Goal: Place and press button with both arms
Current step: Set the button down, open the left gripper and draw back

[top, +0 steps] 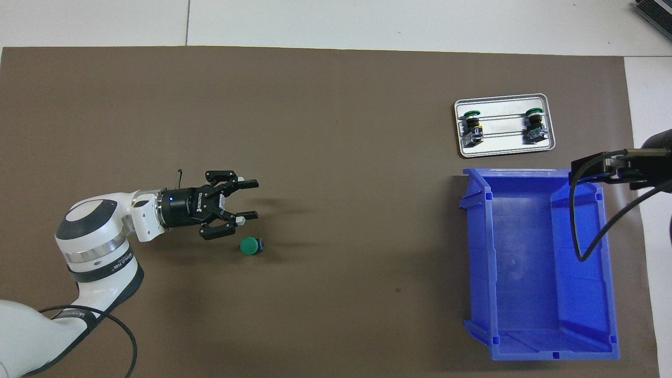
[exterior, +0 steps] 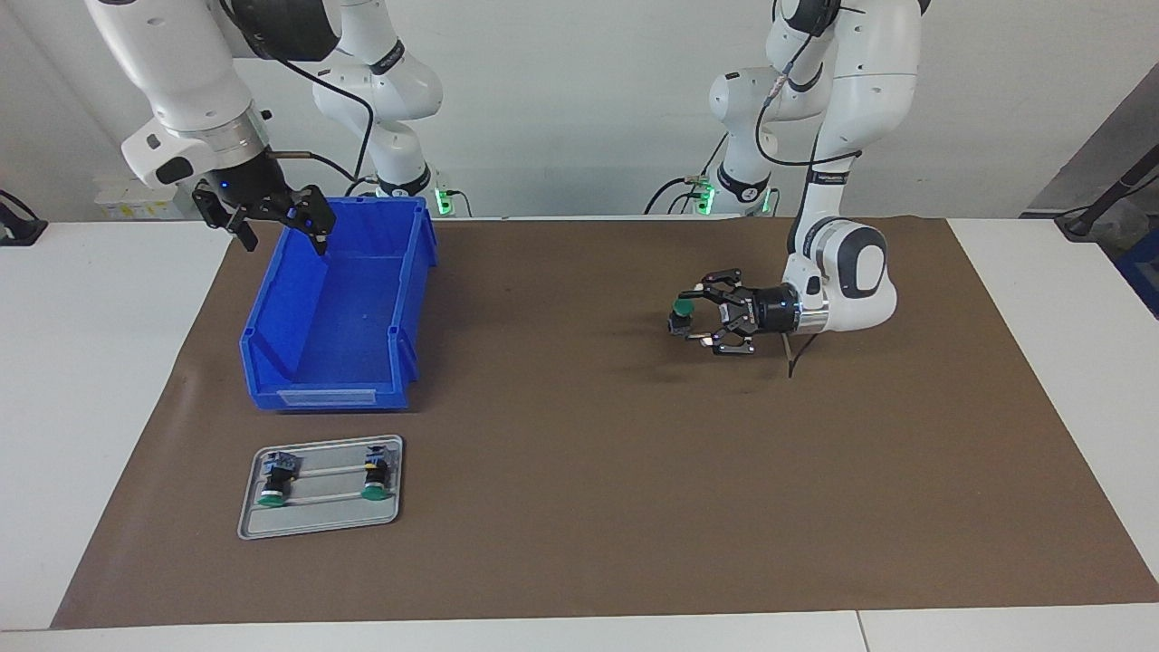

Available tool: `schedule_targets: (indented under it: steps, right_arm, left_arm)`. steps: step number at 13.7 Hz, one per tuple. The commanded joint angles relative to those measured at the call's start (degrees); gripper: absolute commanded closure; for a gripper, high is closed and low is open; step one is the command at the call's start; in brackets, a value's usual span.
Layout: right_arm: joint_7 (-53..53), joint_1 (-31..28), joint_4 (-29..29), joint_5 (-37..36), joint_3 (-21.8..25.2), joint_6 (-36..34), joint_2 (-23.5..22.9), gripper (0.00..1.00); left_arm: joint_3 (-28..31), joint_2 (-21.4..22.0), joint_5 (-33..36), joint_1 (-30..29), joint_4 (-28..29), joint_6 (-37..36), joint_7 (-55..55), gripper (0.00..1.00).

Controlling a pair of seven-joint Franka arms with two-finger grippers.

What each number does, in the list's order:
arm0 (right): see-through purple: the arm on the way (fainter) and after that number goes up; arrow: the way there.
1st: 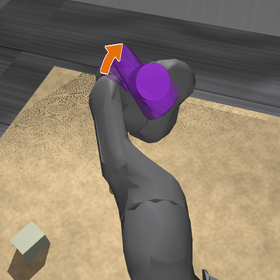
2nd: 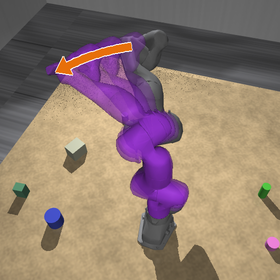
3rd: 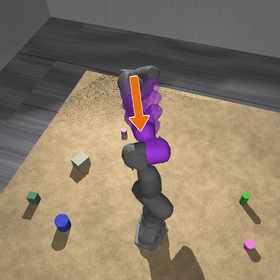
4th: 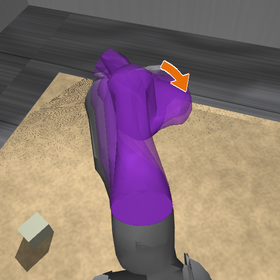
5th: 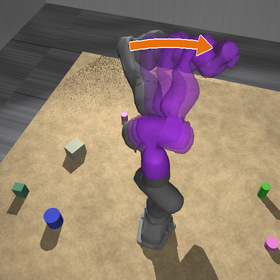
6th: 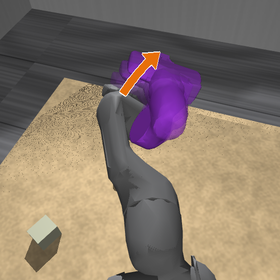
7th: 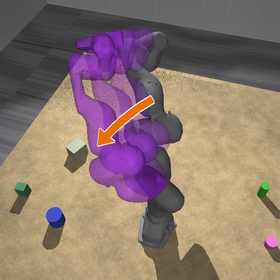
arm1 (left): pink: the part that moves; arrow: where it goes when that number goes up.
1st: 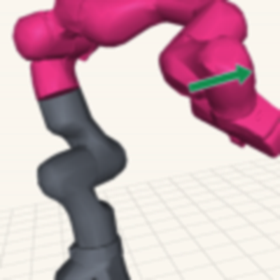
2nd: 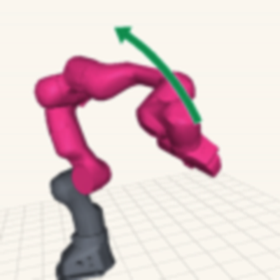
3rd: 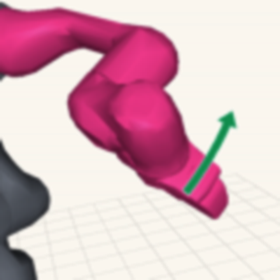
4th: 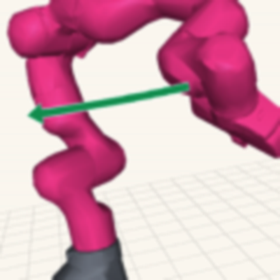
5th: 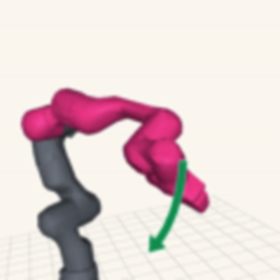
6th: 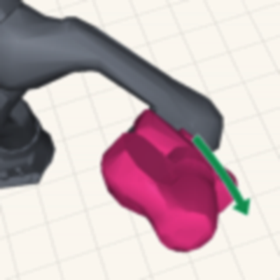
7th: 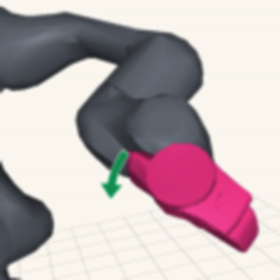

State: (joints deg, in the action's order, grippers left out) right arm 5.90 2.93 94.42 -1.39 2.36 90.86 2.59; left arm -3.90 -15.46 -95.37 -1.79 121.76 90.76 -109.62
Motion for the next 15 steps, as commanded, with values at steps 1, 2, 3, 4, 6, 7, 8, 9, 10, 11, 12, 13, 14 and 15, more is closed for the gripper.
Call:
schedule_targets:
  steps: [1,2,3,4,6,7,8,9,10,11,12,13,14,15]
  right_arm:
    - [0.34,-0.12,-0.55,0.43,-0.16,-0.86,-0.04,0.0]
    - [0.34,-0.12,-0.55,0.43,-0.16,-0.78,-0.04,0.0]
    - [0.43,-0.12,-0.55,0.43,-0.16,-0.78,-0.04,0.0]
    - [0.34,-0.12,-0.55,0.43,-0.16,-0.78,-0.04,0.0]
    - [0.43,-0.12,-0.55,0.51,-0.16,-0.95,-0.04,0.0]
    - [0.34,-0.12,-0.55,0.43,-0.16,-0.86,-0.04,0.0]
    - [0.43,-0.12,-0.55,0.43,-0.16,-0.86,-0.04,0.0]
    - [0.43,-0.12,-0.55,0.43,-0.16,-0.86,-0.04,0.0]
    - [0.34,-0.21,-0.55,0.43,-0.16,-0.86,-0.04,0.0]
    - [0.43,-0.12,-0.55,0.43,-0.16,-0.86,-0.04,0.0]
    - [0.43,-0.12,-0.55,0.43,-0.16,-0.86,-0.04,0.0]
    - [0.34,-0.12,-0.55,0.43,-0.16,-0.86,-0.04,0.0]
    - [0.34,-0.12,-0.55,0.43,-0.16,-0.86,-0.04,0.0]
    - [0.34,-0.12,-0.55,0.43,-0.16,-0.86,-0.04,0.0]
  left_arm:
    - [-0.14,1.39,0.28,0.47,-5.38,3.53,13.17,0.28]
    - [-0.49,2.62,0.54,0.74,-7.05,7.02,18.16,0.28]
    - [-0.84,3.76,0.89,1.26,-9.59,10.97,25.87,0.28]
    - [-1.45,4.64,2.72,1.88,-12.49,13.62,33.52,0.28]
    - [-2.51,4.91,11.04,2.15,-17.85,14.97,44.44,0.28]
    - [-2.52,5.0,15.87,2.23,-20.05,14.71,49.8,0.28]
    - [-2.6,5.44,22.1,2.23,-22.25,14.09,54.9,0.28]
    - [-3.21,5.79,28.43,2.15,-24.36,13.39,60.17,0.28]
    - [-3.22,5.88,33.19,2.06,-26.21,11.3,65.01,0.28]
    - [-2.96,6.05,38.11,1.88,-28.23,8.67,68.97,0.28]
    - [-2.87,6.32,45.81,1.45,-30.6,5.59,72.58,0.29]
    - [-2.87,7.62,53.2,1.53,-31.66,3.13,75.75,0.28]
    - [-3.04,9.73,60.76,2.14,-31.41,2.32,79.35,0.29]
    - [-3.39,11.75,66.84,2.75,-30.72,1.79,83.82,0.29]
